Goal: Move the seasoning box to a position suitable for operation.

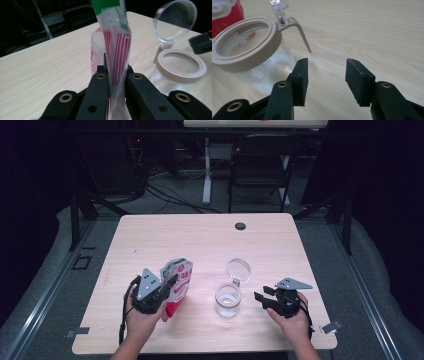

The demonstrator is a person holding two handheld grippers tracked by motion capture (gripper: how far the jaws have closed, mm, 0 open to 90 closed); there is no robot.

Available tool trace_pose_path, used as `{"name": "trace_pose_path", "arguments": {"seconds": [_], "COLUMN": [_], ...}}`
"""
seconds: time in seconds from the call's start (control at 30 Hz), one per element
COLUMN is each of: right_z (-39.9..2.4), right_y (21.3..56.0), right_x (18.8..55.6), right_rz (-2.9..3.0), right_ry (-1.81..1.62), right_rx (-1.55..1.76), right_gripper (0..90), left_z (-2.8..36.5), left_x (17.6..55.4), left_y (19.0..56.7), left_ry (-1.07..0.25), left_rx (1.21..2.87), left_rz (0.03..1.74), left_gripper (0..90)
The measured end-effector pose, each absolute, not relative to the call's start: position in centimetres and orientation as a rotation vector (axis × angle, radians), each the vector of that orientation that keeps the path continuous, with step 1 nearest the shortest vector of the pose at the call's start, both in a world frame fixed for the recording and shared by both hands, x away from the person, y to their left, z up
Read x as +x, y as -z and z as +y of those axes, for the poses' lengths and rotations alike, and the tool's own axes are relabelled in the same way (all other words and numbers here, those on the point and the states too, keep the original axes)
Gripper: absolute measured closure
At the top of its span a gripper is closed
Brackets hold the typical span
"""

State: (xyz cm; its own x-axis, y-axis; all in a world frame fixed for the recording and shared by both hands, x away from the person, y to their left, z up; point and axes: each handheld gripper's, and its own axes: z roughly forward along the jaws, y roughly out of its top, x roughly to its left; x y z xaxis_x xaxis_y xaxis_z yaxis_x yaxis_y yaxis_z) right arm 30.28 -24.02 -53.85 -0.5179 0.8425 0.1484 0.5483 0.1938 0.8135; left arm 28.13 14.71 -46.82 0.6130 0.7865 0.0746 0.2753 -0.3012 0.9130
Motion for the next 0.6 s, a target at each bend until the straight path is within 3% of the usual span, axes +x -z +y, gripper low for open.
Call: {"name": "trace_pose_path", "arguments": {"seconds": [0.4, 0.6], "right_z": [-24.1, -23.7], "right_y": [53.7, 51.9], "right_x": [30.1, 29.3], "right_rz": [2.143, 2.193], "right_ry": [-1.264, -1.250], "right_rx": [1.304, 1.197], "right_gripper": [53.2, 56.6], "left_z": [12.6, 12.1], "left_x": [27.4, 26.9], "left_y": [47.7, 47.9], "left_ry": [-0.592, -0.571], "left_rx": [1.924, 1.958], "left_rz": [0.746, 0.723], "left_gripper": [90.0, 90.0]}}
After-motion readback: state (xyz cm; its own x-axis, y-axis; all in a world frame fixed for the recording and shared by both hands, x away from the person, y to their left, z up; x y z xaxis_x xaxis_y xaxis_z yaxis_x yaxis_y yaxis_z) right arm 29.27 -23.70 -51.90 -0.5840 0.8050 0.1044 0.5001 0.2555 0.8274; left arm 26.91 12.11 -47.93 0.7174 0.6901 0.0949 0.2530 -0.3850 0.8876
